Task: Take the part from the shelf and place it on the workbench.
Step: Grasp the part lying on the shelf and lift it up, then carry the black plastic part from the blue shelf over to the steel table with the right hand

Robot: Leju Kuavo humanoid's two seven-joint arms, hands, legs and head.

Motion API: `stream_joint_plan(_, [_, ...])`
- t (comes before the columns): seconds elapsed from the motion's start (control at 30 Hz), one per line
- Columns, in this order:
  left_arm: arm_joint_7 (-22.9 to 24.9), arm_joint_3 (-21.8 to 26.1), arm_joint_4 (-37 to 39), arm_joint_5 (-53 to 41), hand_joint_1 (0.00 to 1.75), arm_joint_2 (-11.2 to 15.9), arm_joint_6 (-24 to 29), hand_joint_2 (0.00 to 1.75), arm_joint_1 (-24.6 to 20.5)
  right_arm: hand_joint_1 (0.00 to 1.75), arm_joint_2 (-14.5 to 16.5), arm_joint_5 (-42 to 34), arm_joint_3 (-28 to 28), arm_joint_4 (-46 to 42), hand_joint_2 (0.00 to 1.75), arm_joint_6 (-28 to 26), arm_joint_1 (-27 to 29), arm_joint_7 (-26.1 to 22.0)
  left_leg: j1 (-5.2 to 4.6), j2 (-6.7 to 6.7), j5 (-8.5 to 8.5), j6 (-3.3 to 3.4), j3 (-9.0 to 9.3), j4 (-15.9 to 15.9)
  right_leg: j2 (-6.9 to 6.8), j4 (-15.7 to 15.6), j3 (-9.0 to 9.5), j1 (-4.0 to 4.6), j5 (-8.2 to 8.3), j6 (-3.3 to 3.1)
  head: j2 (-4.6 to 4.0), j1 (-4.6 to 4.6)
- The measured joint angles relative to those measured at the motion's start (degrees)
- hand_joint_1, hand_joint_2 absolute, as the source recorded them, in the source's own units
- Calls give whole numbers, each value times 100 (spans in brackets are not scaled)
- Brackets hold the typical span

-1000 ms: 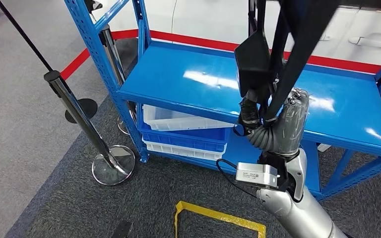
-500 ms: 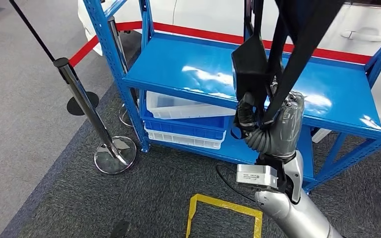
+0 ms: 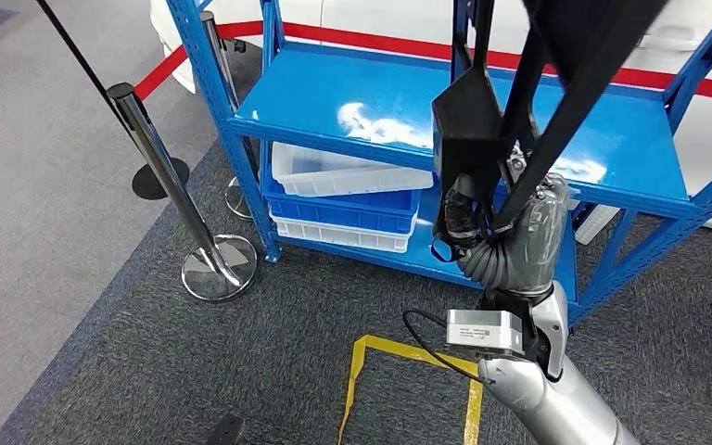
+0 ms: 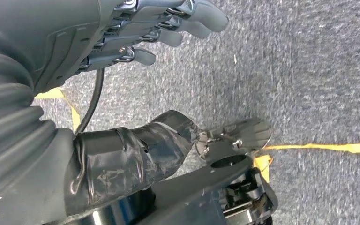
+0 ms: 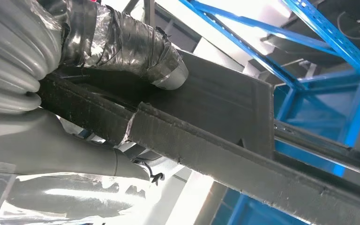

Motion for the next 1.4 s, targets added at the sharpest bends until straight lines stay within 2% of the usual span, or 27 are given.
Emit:
stream_joint_plan(0.07, [10, -5, 2, -12, 0, 7, 1, 175, 15, 175, 1, -4, 0, 4, 175, 10, 0, -7, 19, 6, -560, -67, -162, 370, -28, -2, -149, -5, 147, -90, 0, -20])
stream_joint_plan(0.13, [16, -5, 2, -32, 0, 5, 0, 175, 17, 175, 2, -7, 0, 4, 175, 38, 1, -7, 28, 8, -1107, -105, -329, 1059, -36, 6, -312, 14, 287, -130, 0, -39])
stream_joint_plan(0.17, [17, -6, 2, -39, 0, 4, -1, 175, 12, 175, 2, -9, 0, 4, 175, 55, 2, -6, 32, 8, -1167, -109, -353, 1370, -39, 15, -403, 26, 356, -136, 0, -37])
stream_joint_plan(0.23, [21, -7, 2, -42, 0, 3, -2, 175, 3, 175, 2, -13, 0, 7, 175, 70, 2, -5, 31, 5, -899, -78, -166, 1577, -36, 40, -602, 51, 489, -139, 0, -40])
stream_joint_plan(0.3, [26, -8, 2, -42, 0, 11, -2, 175, -13, 175, 2, -14, 0, 8, 175, 72, 1, -3, 4, -7, -713, 24, 425, 1073, -25, 58, -763, 70, 611, -128, 0, -40])
stream_joint_plan(0.37, [28, -12, 2, -44, 0, 26, -2, 175, -47, 175, 2, -14, 0, 7, 175, 74, -3, 5, -50, -20, -906, 117, 1094, 229, -31, 53, -845, 71, 719, -83, 0, -38])
stream_joint_plan(0.4, [29, -24, 2, -45, 0, 33, -2, 175, -61, 175, 2, -14, 0, 7, 175, 80, -5, 10, -79, -24, -989, 138, 1271, -49, -41, 36, -870, 58, 776, -51, 0, -40])
stream_joint_plan(0.43, [30, -40, 2, -46, 0, 33, -2, 175, -69, 175, 2, -14, 0, 8, 175, 86, -6, 17, -104, -26, -995, 148, 1319, -208, -50, 10, -892, 44, 846, -17, 0, -43])
stream_joint_plan(0.5, [35, -78, 2, -44, 0, 30, -4, 175, -58, 175, 2, -15, 0, 13, 175, 99, 5, 31, -86, -4, -840, 179, 1266, -308, -45, 2, -946, 32, 844, 44, 0, -42])
stream_joint_plan(0.53, [39, -88, 2, -42, 0, 28, -6, 175, -44, 175, 2, -16, 0, 16, 175, 101, 10, 37, -67, 17, -763, 209, 1226, -353, -38, 101, -987, 35, 688, 68, 0, -32])
stream_joint_plan(0.63, [50, -95, 2, -42, 0, 27, -10, 175, -19, 175, 2, -16, 0, 23, 175, 102, 18, 42, -51, 59, -586, 266, 995, -330, -26, 986, -1173, 17, -132, 122, 0, -9])
stream_joint_plan(0.67, [50, -96, 2, -43, 0, 27, -10, 175, -21, 175, 2, -16, 0, 26, 175, 102, 22, 44, -49, 61, -534, 265, 894, -291, -26, 1294, -1195, 3, -250, 144, 0, -8])
stream_joint_plan(0.7, [50, -96, 2, -44, 0, 27, -10, 175, -24, 175, 2, -16, 0, 28, 175, 102, 25, 47, -42, 61, -483, 255, 787, -247, -26, 1471, -1157, -11, -216, 168, 0, -9])
stream_joint_plan(0.73, [50, -97, 2, -44, 0, 25, -11, 175, -25, 175, 2, -16, 0, 30, 175, 102, 26, 50, -29, 62, -436, 237, 671, -194, -27, 1495, -1049, -29, -69, 195, 0, -9])
stream_joint_plan(0.77, [50, -97, 2, -44, 0, 23, -11, 175, -24, 175, 2, -16, 0, 30, 175, 102, 26, 54, -11, 63, -394, 208, 548, -127, -28, 1351, -859, -52, 107, 227, 0, -9])
stream_joint_plan(0.83, [50, -98, 2, -43, 0, 20, -11, 175, -23, 175, 2, -16, 0, 28, 175, 102, 22, 57, 9, 62, -330, 136, 320, 34, -20, 716, -379, -71, 122, 269, 0, -4])
stream_joint_plan(0.9, [49, -99, 2, -44, 0, 22, -10, 175, -20, 175, 2, -16, 0, 27, 175, 103, 19, 65, 1, 53, -246, 69, 196, 133, -2, 273, -130, -48, -64, 216, 0, 3])
stream_joint_plan(0.97, [48, -99, 2, -43, 0, 26, -10, 175, -13, 175, 2, -16, 0, 30, 175, 105, 18, 70, 4, 44, -136, 18, 149, 130, 1, 236, -186, -31, -22, 102, 0, 8])
stream_joint_plan(1.0, [48, -100, 3, -40, 0, 29, -10, 175, -10, 175, 2, -22, 0, 32, 175, 108, 16, 70, 17, 40, -175, -10, 108, 152, -8, 236, -239, -36, 36, 52, 0, 9])
stream_joint_plan(1.07, [44, -101, 4, -33, 0, 35, -14, 175, 1, 175, 3, -122, 0, 39, 175, 146, 13, 46, 41, 38, -584, -73, -3, 432, -32, 225, -384, -47, 184, -43, 0, -13])
stream_joint_plan(1.13, [37, -102, 4, -22, 0, 32, -24, 175, 3, 175, 4, -357, 0, 42, 175, 228, 9, -44, 52, 38, -1182, -118, -132, 1091, -37, 224, -551, -36, 329, -84, 0, -31])
stream_joint_plan(1.17, [32, -102, 4, -11, 0, 30, -29, 175, 2, 175, 4, -498, 0, 43, 175, 279, 8, -108, 55, 38, -1332, -126, -170, 1433, -37, 224, -645, -25, 398, -94, 0, -33])
stream_joint_plan(1.2, [26, -102, 4, 3, 0, 28, -31, 175, 0, 175, 4, -625, 0, 43, 175, 330, 7, -171, 54, 38, -1341, -121, -157, 1668, -37, 224, -739, -11, 467, -98, 0, -32])
stream_joint_plan(1.23, [18, -102, 4, 17, 0, 27, -25, 175, -1, 175, 4, -732, 0, 43, 175, 375, 6, -225, 50, 36, -1233, -99, -65, 1736, -36, 224, -832, 7, 537, -100, 0, -35])
stream_joint_plan(1.3, [-1, -102, 4, 40, 0, 29, -4, 175, -7, 175, 4, -821, 1, 43, 175, 414, 1, -274, 13, 24, -955, 11, 392, 1302, -30, 223, -981, 34, 664, -98, 0, -34])
stream_joint_plan(1.37, [-14, -102, 4, 47, 0, 44, 12, 175, -23, 175, 3, -838, 1, 42, 175, 415, -11, -291, -51, 7, -1006, 139, 1020, 445, -31, 208, -1060, 46, 769, -70, 0, -32])
stream_joint_plan(1.4, [-17, -102, 4, 47, 0, 51, 15, 175, -31, 175, 3, -840, 1, 42, 175, 415, -19, -299, -82, -1, -1065, 168, 1221, 126, -36, 180, -1071, 32, 828, -45, 0, -32])
